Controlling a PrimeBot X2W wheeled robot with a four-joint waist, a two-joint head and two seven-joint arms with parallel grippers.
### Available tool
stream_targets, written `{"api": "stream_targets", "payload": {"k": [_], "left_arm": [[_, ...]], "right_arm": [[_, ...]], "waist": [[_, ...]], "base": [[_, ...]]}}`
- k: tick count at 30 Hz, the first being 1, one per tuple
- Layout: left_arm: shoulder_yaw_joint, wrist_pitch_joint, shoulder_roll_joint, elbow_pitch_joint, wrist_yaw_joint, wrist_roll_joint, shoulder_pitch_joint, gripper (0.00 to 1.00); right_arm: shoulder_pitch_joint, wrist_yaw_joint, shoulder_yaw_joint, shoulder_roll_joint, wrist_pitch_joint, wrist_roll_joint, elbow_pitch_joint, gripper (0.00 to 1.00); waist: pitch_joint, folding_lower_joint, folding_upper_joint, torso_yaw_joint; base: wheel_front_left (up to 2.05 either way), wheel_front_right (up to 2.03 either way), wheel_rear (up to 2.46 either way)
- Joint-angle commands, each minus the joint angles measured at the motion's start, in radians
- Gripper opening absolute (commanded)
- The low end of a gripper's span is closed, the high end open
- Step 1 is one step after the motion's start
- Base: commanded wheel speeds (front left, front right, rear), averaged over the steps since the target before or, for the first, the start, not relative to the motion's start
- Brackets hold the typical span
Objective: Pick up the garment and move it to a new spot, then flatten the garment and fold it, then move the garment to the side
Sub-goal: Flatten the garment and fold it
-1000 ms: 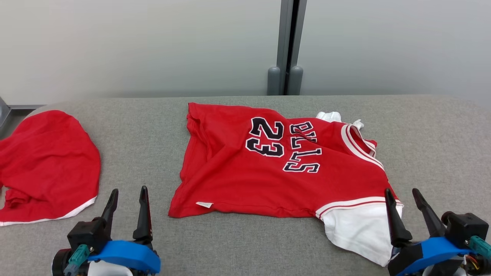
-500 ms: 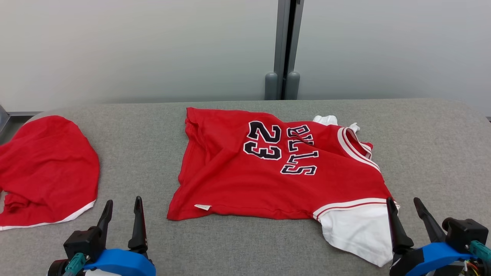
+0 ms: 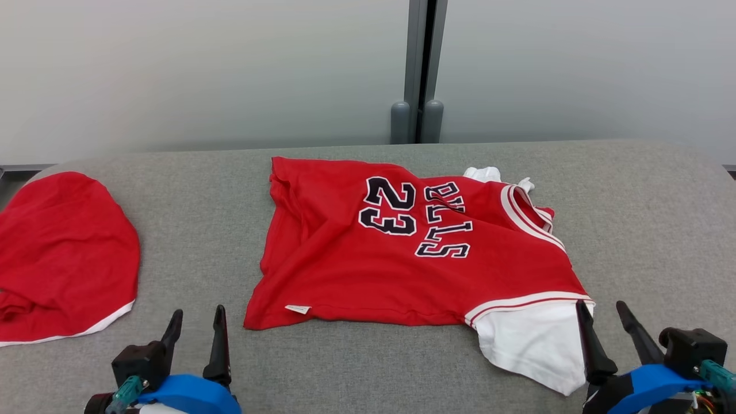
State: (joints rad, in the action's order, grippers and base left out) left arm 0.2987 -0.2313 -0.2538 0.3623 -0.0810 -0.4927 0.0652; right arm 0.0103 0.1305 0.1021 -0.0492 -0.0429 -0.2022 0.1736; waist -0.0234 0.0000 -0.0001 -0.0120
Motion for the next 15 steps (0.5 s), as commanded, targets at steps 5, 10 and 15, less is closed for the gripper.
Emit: {"api": "stream_targets", "payload": {"k": [5,10,15], "left_arm": [[0.045,0.073,0.017,0.088,0.039,-0.009,0.067,1.00],[0.067,0.115,0.040,0.209,0.039,-0.003,0.142,1.00],[0.054,0.119,0.058,0.323,0.023,-0.016,0.205,1.00]], "right_arm": [[0.022,0.000,0.003,-0.003,0.107,-0.029,0.049,1.00],[-0.009,0.000,-0.025,-0.002,0.171,-0.027,0.076,1.00],[-0.047,0.000,-0.048,-0.002,0.191,-0.030,0.120,1.00]], "waist": [[-0.025,0.0000,0.0001,0.015],[-0.068,0.0000,0.0001,0.039],[-0.103,0.0000,0.0001,0.063]], "base": [[0.00,0.00,0.00],[0.00,0.00,0.00],[0.00,0.00,0.00]]}}
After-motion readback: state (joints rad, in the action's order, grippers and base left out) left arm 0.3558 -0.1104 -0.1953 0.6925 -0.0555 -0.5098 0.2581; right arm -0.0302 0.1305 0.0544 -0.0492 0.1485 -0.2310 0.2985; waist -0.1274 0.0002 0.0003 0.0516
